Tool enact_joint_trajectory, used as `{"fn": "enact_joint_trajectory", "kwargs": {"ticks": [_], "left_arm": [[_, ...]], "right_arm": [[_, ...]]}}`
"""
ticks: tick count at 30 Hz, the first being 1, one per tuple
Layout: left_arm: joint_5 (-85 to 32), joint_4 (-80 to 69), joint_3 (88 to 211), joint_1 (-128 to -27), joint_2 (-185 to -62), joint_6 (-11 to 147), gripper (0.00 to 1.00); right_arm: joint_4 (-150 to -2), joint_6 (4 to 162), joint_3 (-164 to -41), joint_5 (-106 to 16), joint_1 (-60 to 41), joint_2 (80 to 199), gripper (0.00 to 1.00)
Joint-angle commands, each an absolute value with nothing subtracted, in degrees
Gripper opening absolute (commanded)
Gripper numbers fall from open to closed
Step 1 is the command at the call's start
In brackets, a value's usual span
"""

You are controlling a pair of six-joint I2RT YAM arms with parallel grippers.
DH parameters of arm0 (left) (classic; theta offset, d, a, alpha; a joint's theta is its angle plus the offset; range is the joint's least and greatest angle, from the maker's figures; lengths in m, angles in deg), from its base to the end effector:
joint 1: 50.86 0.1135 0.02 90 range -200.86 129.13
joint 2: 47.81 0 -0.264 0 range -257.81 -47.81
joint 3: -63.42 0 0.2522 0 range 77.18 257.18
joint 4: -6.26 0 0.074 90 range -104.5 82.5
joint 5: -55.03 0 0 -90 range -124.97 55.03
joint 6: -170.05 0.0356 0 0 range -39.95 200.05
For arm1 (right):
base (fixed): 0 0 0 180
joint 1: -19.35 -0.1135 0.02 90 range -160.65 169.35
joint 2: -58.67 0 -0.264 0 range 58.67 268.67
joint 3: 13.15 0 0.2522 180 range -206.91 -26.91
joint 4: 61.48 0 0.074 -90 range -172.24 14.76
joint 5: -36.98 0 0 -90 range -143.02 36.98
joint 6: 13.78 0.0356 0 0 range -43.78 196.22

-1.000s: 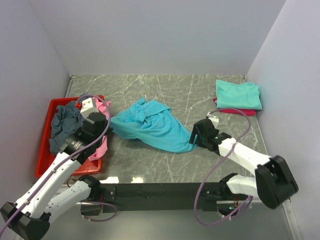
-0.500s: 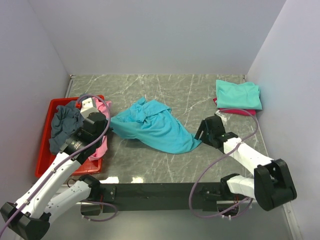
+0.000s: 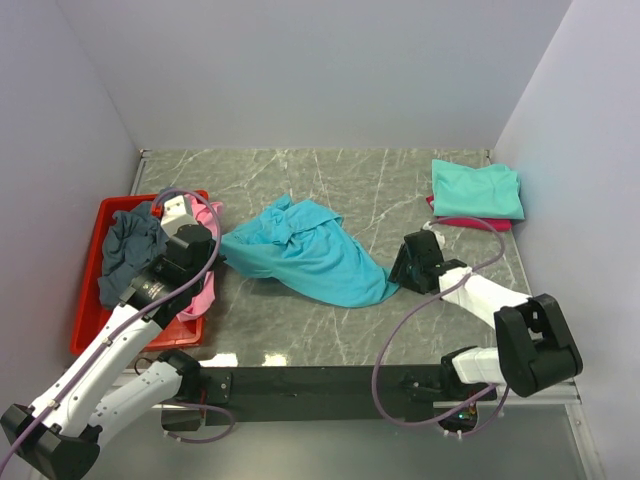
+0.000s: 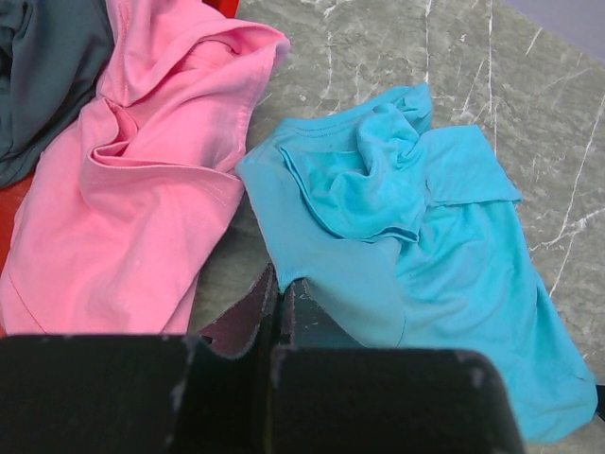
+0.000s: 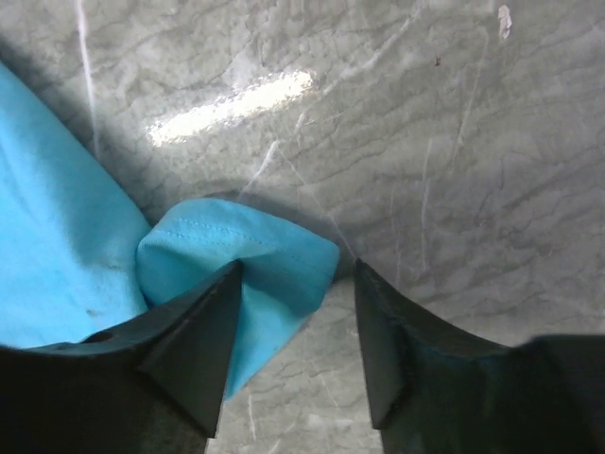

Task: Fold and stack the t-shirts
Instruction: Flatten the tshirt out

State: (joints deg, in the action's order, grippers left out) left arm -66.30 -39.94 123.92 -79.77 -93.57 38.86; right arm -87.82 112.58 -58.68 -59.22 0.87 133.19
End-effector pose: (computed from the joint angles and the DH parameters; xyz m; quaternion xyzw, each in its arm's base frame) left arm 0.1567 -0.0654 0.3123 -0.2211 0.8210 -0.0775 0.5207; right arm 0.2216 0.0700 0.1557 0.1640 0.9391 0.0912 0.2879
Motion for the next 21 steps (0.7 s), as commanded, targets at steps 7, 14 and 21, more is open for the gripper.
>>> {"fn": "enact_joint_trajectory", "kwargs": {"ticks": [7,14,21], "left_arm": [[-66.6,-38.9,126.2,-79.5,-92.9,39.4,0.01],[-67.7,-37.4,129.1,-79.3,-93.5,41.1,0.01],[-59.8,-31.4,139.1,-73.0,-99.1,45.2,0.01]], "right_arm": [[-86.8,111.8,-62.6,-59.3,1.1,137.6,0.16],[-94.9,107.8,-70.2,-67.3,1.9,130.3,0.00],[-102.1,100.4,-85.4,-72.6,4.7,123.3,0.00]]}}
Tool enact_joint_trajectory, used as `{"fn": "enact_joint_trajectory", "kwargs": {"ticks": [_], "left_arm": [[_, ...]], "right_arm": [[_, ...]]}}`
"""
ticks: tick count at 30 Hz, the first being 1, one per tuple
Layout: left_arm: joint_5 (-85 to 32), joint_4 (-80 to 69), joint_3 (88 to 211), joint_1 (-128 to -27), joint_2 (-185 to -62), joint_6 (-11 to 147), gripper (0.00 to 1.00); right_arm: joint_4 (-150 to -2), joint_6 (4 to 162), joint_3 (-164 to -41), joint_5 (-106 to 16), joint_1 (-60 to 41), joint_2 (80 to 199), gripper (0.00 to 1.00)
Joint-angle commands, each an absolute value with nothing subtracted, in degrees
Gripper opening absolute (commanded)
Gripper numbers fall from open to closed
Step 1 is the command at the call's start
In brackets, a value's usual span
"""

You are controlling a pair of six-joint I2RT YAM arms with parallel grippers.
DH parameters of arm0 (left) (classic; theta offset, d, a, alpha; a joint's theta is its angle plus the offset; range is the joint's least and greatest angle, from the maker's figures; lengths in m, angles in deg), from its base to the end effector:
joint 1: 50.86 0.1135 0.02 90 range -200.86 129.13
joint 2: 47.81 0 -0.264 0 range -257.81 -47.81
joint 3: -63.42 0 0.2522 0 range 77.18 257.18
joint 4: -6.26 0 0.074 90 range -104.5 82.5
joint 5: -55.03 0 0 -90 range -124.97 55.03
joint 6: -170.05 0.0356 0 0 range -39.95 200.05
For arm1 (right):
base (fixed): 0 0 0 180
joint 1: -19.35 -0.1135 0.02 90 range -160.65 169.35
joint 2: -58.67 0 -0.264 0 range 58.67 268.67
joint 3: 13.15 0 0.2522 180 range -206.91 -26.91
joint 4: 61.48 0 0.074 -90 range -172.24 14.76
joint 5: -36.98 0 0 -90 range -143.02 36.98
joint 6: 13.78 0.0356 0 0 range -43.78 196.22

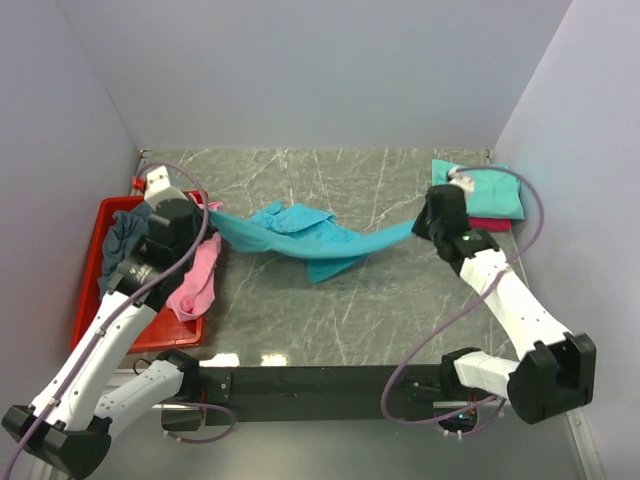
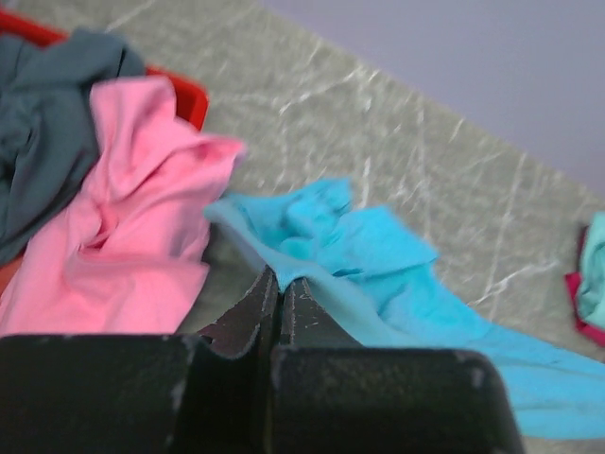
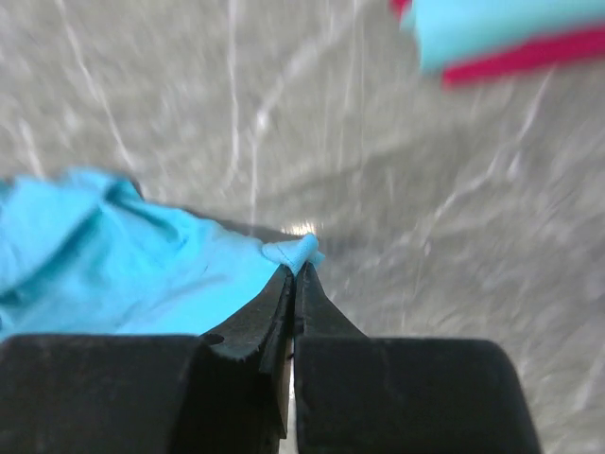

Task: Fold and stack the t-shirts
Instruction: Flatten the tshirt out

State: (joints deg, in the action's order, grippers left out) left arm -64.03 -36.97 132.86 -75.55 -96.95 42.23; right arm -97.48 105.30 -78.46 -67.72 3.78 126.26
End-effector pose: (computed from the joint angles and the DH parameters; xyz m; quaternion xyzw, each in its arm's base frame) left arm 0.1713 -0.0597 0.3597 -0.2299 0.7858 -0.0987 0.5657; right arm 0.2495 0.0601 0.2804 0.1604 0.8797 0.0578 0.4439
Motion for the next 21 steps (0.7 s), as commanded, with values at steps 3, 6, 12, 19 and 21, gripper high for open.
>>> {"fn": "enact_joint_trajectory", "kwargs": {"ticks": [3,6,12,19,21], "left_arm": [[-55.8,-31.7,145.7,-72.7,-100.2,46.4,0.01],[-51.2,-32.7,152.9,-72.7,-100.4,48.1,0.01],[-39.0,-35.2,163.8,-72.7,-99.0,49.6,0.01],[-31.8,-38.7,174.6,-72.7,-96.8,49.9,0.01],[-30.6,-38.9,175.9,-72.7,-96.1,49.7,0.01]], "right_arm": [[-106.6,97.7,-91.9,-73.1,4.7,121.5,0.00],[-110.0,95.8,-96.6,-71.7,4.7,115.6,0.00],[-117.8,92.5,-106.0,-65.7,4.7,107.0,0.00],[-123.5,92.2,-115.5,-60.2,4.6,100.1,0.00],[-124.6,92.2,-117.9,-59.4,4.6,98.8,0.00]]}}
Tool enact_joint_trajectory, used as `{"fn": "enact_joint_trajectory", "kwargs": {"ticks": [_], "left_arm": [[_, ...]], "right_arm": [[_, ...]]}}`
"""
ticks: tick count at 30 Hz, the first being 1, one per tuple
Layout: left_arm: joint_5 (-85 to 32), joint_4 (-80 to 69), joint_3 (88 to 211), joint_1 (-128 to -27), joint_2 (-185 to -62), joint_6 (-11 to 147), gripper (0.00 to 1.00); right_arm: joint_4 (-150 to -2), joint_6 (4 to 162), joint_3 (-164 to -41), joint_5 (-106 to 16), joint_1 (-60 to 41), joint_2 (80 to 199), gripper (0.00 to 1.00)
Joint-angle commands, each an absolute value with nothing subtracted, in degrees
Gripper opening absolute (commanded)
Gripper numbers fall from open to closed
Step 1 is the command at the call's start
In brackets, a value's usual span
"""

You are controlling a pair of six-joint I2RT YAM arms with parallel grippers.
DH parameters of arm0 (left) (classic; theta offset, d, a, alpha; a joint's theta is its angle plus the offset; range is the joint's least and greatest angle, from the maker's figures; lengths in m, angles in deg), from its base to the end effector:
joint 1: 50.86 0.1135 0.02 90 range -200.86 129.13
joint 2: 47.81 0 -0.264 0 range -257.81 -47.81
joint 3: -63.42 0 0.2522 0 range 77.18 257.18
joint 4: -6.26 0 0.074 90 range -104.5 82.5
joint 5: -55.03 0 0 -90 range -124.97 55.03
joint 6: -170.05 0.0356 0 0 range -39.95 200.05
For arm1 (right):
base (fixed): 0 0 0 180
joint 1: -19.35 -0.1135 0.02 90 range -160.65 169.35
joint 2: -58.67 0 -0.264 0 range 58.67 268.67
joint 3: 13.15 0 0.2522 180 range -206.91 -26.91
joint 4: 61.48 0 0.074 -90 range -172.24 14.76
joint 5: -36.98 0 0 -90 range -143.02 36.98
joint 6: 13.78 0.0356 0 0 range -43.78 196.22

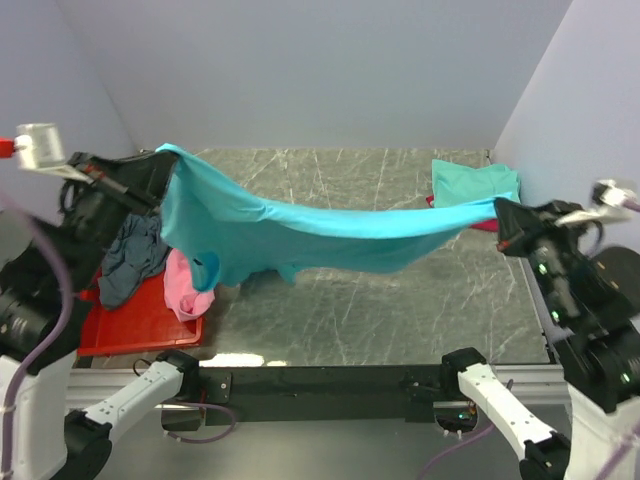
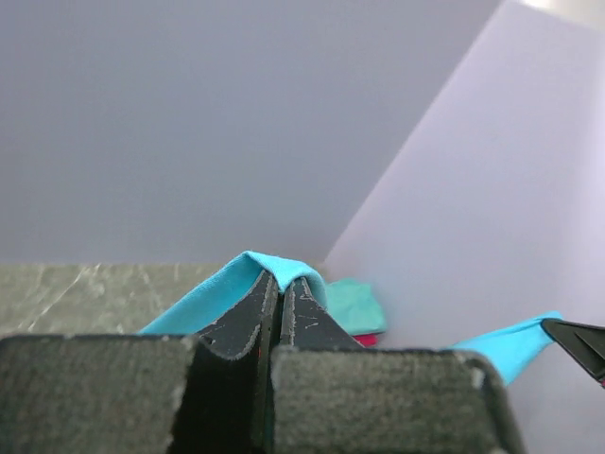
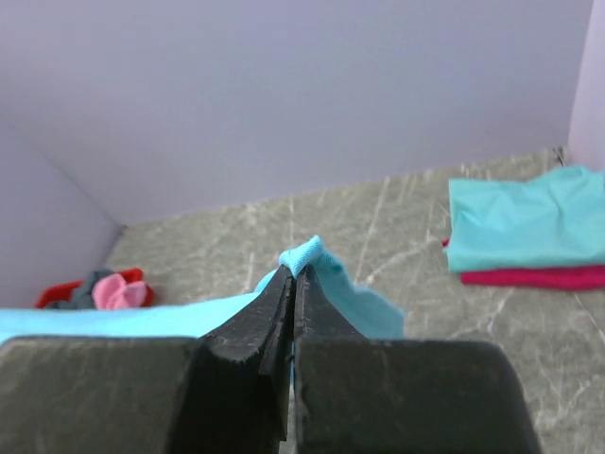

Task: Fold and stack the t-shirts
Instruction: Flatten the tshirt out

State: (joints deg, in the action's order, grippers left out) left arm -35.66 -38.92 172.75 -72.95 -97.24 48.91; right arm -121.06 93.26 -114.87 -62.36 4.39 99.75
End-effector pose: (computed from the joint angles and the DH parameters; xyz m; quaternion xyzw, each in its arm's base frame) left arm 0.0750 -0.0300 0.5601 -0.0529 0.6084 -0.3515 0.7096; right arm 0.0534 0.0083 0.5088 0.0708 0.6970 0.1412 0.6994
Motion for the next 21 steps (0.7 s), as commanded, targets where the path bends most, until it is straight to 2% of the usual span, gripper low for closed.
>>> {"fn": "enact_joint_trajectory", "kwargs": {"ticks": [1,6,11,15,21], "left_arm": [[-29.3,-38.5,175.8,-72.7,-95.8,49.6,0.01],[-30.3,-37.6,171.8,-72.7,-97.8,49.6,0.01],[-37.4,-36.7,169.8,-72.7,-104.2,51.3,0.01],[-42.2,-36.2,171.3,-72.4,-113.5,52.7,0.01],[-38.4,-34.0,180.4,-69.3,-125.3,53.2,0.00]], "right_arm": [[-124.9,92.3,-118.5,-60.0,4.7,98.5,0.00],[-124.5,92.4,-119.0,-64.5,4.7,99.4,0.00],[-120.1,91.6,-114.9,-68.7,4.7,103.7,0.00],[-114.5,91.2,-112.1,-71.6,4.8,110.7,0.00],[-109.1,90.5,-115.7,-71.0,7.1,121.2,0.00]]}}
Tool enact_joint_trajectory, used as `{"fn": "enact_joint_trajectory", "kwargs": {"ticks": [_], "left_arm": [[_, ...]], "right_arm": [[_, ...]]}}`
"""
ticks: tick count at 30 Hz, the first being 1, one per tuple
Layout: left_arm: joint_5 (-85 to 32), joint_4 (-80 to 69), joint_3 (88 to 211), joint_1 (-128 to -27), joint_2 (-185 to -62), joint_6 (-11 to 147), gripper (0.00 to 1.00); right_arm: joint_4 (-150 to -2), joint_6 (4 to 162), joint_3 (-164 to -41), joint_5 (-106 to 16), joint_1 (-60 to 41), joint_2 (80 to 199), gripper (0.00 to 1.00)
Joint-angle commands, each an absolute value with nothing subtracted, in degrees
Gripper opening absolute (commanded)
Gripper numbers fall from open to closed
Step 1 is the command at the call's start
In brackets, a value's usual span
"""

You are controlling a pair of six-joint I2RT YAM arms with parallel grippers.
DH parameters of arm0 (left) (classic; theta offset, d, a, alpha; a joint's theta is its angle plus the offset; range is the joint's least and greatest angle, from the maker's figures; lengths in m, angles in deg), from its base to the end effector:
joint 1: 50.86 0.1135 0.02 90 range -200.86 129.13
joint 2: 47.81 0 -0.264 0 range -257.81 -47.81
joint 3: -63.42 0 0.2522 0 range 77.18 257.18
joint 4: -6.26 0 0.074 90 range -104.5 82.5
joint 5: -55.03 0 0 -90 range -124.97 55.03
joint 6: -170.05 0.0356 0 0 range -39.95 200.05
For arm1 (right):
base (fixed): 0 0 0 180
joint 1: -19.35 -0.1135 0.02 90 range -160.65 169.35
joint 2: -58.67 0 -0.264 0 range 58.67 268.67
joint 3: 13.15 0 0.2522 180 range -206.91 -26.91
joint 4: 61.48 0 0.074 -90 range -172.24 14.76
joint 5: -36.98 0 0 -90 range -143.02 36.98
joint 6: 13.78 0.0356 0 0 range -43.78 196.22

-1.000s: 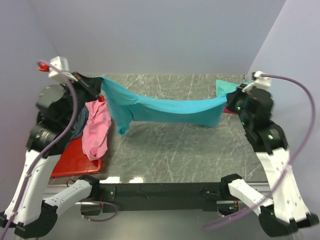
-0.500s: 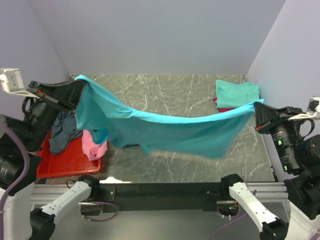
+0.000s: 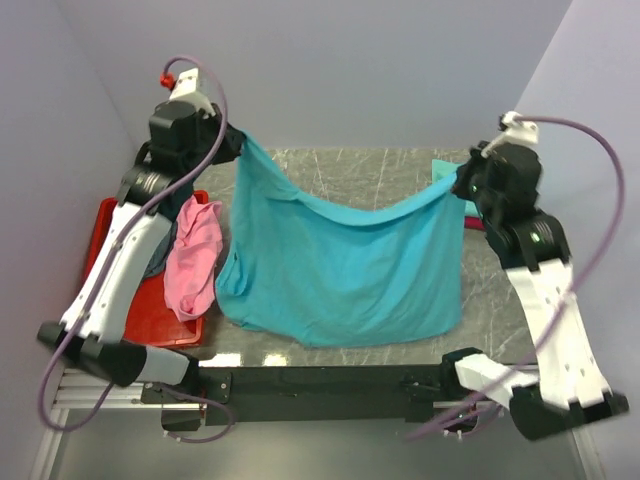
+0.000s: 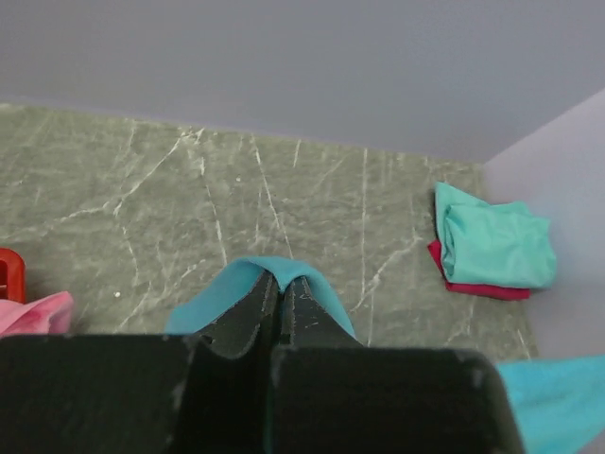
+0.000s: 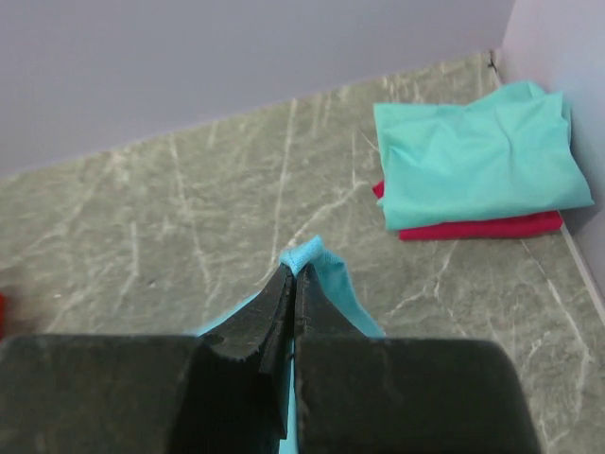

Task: Fold and stack the t-shirts
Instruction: Flatten the tshirt out

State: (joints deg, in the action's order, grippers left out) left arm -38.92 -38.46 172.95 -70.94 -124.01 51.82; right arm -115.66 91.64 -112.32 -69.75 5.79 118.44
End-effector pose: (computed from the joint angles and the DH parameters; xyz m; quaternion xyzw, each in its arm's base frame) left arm 0.2592 -0.0921 0.4868 -0.0767 0.7698 -0.2347 0.5886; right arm 0.1837 0.0338 0.4741 0.1015 0.7822 0.0395 0.6134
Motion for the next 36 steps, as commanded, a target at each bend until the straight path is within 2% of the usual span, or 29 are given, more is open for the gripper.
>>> {"fn": "enact_joint_trajectory", "kwargs": {"ticks": [1,4,10,16,23,27,31,36], "left_arm": [[-37.8,-33.6,183.3,-69.0,-126.4,53.2,0.00],[-35.4,-31.1,186.4,-68.4,-128.6,53.7,0.00],[-32.3,-25.9,187.0,-68.3,-125.5,55.3,0.01],[-28.0,-26.7,180.1,-68.3,-117.5,54.8,0.01],[-25.3,-31.0,171.0,-68.4,-101.9,52.2,0.01],[-24.0,-37.6,174.8,-68.4,-96.9,51.4,0.01],[-20.1,-40.0,185.1,-68.4,-95.0,49.6,0.01],[-17.1,-38.6,192.0,-68.3,-94.8,48.3,0.00]], "right_arm": [[-108.8,90.5,-116.9,-70.6,8.1,122.5,0.00],[-108.0,90.5,-121.4,-69.2,9.0,125.6,0.00],[-108.7,89.3,-126.5,-68.0,9.2,126.3,0.00],[-109.4,89.3,-122.0,-64.5,9.2,119.1,0.00],[-114.0,90.8,-117.9,-58.5,9.2,106.1,0.00],[-118.8,91.6,-121.5,-57.6,9.2,99.0,0.00],[-125.2,92.1,-133.0,-56.2,9.1,99.0,0.00],[-129.8,92.7,-139.9,-58.0,9.2,99.5,0.00]]}}
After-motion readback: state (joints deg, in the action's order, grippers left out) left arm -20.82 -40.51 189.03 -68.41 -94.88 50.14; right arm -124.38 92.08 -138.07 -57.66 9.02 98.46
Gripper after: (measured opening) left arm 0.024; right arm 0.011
